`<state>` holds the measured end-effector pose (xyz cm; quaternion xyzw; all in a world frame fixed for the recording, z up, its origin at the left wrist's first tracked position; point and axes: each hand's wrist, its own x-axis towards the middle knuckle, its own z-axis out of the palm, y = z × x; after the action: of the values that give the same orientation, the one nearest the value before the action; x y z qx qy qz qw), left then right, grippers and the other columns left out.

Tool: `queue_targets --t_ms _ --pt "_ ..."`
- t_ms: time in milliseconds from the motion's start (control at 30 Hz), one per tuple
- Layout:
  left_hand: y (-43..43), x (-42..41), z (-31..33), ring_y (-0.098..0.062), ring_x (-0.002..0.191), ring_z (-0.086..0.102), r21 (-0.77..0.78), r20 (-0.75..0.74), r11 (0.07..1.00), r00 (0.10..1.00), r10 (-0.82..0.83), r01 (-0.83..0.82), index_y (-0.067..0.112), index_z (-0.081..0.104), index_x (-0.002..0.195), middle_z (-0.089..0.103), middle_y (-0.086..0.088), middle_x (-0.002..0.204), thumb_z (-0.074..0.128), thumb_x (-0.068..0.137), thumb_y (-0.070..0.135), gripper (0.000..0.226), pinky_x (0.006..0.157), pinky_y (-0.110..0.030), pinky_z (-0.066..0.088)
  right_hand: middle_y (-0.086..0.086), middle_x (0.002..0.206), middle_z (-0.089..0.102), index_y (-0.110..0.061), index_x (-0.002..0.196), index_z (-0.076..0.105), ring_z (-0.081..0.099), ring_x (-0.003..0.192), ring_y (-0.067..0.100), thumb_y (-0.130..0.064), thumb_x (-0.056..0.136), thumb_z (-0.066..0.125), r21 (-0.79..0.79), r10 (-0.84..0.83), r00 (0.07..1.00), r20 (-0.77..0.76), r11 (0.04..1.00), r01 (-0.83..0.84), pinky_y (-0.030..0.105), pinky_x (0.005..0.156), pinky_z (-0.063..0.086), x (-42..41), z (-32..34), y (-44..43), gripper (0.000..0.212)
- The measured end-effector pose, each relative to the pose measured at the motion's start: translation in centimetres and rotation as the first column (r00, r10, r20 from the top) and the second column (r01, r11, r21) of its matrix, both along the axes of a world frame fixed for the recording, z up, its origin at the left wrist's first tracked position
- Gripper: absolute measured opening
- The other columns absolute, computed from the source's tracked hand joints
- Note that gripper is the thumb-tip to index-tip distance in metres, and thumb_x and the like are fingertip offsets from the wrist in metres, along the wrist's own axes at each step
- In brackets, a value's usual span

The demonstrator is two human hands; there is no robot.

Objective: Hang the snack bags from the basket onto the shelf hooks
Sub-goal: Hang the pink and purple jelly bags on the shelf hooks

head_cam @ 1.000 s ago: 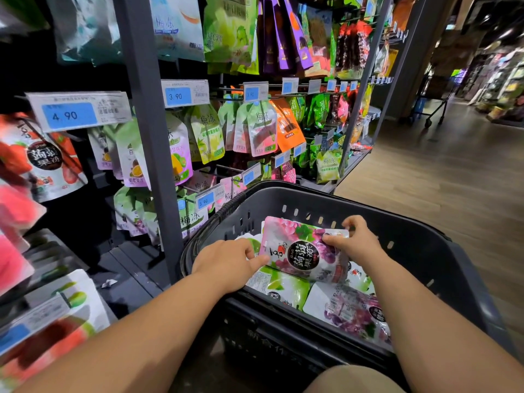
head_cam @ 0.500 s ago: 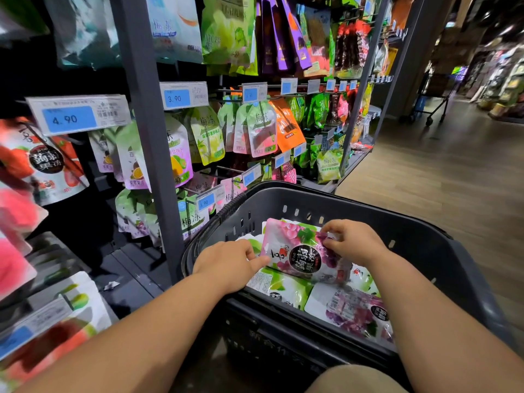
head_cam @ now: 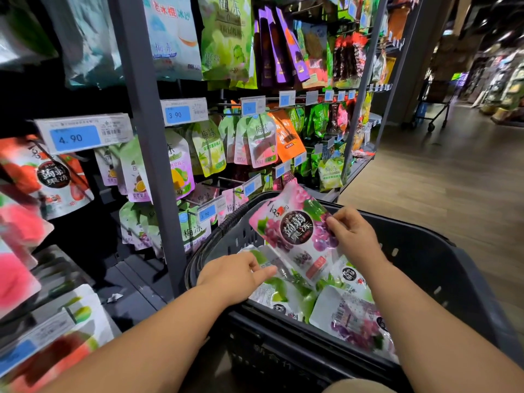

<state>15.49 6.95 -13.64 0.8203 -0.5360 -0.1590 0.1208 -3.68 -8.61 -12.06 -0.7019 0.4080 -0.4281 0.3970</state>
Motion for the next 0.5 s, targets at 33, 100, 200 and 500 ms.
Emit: queue_targets --t_ms 33,100,200,500 --pt "0.0 -0.1 0.2 -0.013 0.087 0.063 -0.001 -0.030 1.000 1.000 -0.004 0.004 0.036 0.052 0.090 0.066 0.011 0.084 0.032 0.081 0.085 0.054 0.069 -0.030 0.044 0.005 0.072 0.062 -0.009 0.085 0.058 0.057 0.060 0.012 -0.015 0.096 0.061 0.021 0.026 0.998 0.056 0.999 -0.027 0.028 0.062 0.051 0.5 0.2 0.5 0.013" --pt "0.0 -0.1 0.7 -0.014 0.090 0.063 -0.007 -0.097 1.000 0.995 -0.005 0.004 0.034 0.052 0.099 0.065 0.012 0.092 0.030 0.078 0.087 0.062 0.076 -0.031 0.045 0.006 0.075 0.059 -0.009 0.087 0.056 0.054 0.063 0.013 -0.016 0.099 0.058 0.040 0.080 0.988 0.134 0.996 -0.086 0.019 0.057 0.047 1.6 0.4 1.5 0.013" --pt "0.1 0.0 1.6 -0.018 0.102 0.062 -0.077 -0.250 0.996 0.968 0.014 -0.035 0.034 0.057 0.116 0.067 0.008 0.107 0.022 0.068 0.096 0.087 0.095 -0.037 0.047 0.004 0.078 0.054 -0.013 0.087 0.053 0.050 0.068 0.012 -0.015 0.101 0.051 0.050 0.169 0.957 0.236 0.981 -0.186 0.023 0.062 0.043 3.2 0.5 3.0 0.015" --pt "1.4 -0.2 2.3 -0.001 0.085 0.072 -0.397 -0.815 0.863 0.552 -0.175 -0.313 0.022 0.070 0.103 0.076 0.005 0.101 0.077 0.081 0.009 0.027 0.066 -0.012 0.053 0.012 0.081 0.049 -0.014 0.095 0.049 0.044 0.062 0.010 -0.021 0.106 0.041 0.195 0.375 0.903 0.208 0.889 -0.415 0.020 0.052 0.035 5.8 -0.3 4.8 0.015"
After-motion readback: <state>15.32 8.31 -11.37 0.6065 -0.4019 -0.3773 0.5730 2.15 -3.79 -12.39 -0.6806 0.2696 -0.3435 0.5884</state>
